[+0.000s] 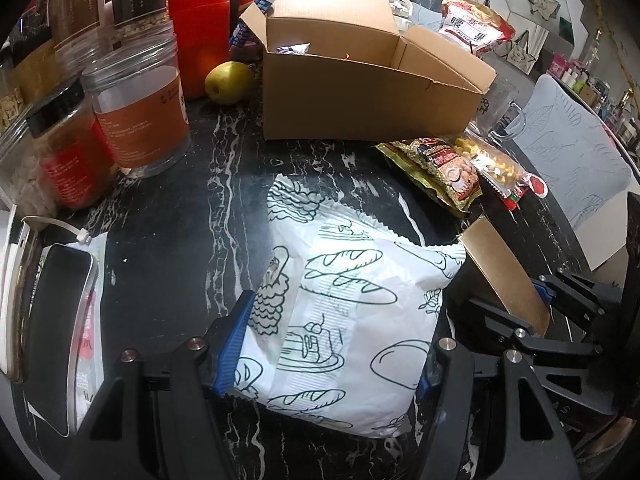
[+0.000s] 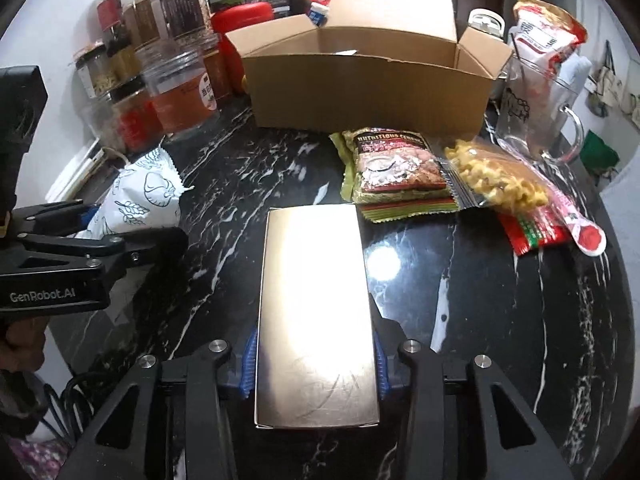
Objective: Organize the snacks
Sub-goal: 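Carry the white bag and gold box over the box and release both inside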
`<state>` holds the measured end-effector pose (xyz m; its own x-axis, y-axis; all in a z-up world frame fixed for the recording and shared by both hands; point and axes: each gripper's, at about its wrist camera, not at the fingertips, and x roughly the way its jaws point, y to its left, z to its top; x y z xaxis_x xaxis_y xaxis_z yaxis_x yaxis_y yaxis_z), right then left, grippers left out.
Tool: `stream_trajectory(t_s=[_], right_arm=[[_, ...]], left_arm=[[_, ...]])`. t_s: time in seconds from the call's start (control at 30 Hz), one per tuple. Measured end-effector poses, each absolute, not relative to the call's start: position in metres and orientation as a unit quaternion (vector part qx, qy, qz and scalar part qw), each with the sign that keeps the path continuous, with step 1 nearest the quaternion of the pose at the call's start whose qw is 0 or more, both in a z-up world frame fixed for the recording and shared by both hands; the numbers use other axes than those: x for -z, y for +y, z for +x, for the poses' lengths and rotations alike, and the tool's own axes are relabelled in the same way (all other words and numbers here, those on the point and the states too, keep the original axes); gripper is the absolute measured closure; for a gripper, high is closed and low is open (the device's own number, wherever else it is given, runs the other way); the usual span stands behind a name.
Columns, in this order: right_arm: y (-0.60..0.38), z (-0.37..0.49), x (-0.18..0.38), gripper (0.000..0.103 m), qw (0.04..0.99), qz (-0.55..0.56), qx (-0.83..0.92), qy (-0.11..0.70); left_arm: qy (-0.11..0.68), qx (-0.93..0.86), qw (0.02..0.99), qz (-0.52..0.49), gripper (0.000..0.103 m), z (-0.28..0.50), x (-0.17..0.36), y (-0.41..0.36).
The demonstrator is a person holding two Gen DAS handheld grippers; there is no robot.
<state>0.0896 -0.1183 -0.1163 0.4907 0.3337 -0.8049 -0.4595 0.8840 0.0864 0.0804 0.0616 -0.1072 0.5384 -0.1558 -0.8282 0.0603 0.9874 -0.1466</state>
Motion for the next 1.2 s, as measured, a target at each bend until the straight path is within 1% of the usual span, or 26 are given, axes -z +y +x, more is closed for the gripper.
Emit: stream_trajectory(t_s=[0.2,0.37,0.7,1.1,1.2], right_arm=[[-0.126,0.084,0.109,0.06,0.862,-0.045,-0.239,0.445],[-0.134,0.083,0.091,0.06,0.871,-0.036,-0.243,0.426],[-0.144,0.096,0.036,0.06,0.896,-0.037,-0.244,0.368],[-0.127,0.145,-0.033,0.06,0.921,-0.068,-0.261,0.282],[-0.124,0.16,-0.041,0.06,0.922,-0.056,-0.265,0.276]], left_arm=[[0.462,0.068,0.883,-0.044,0.038,0.082,0.097,0.056],[0.438,0.08,0.894,-0.042,0.038,0.087,0.08,0.05],[0.371,0.096,0.923,-0.041,0.038,0.111,0.03,0.038],[0.28,0.099,0.954,-0.035,0.038,0.166,-0.037,0.031],[0.267,0.091,0.959,-0.036,0.038,0.182,-0.046,0.035]])
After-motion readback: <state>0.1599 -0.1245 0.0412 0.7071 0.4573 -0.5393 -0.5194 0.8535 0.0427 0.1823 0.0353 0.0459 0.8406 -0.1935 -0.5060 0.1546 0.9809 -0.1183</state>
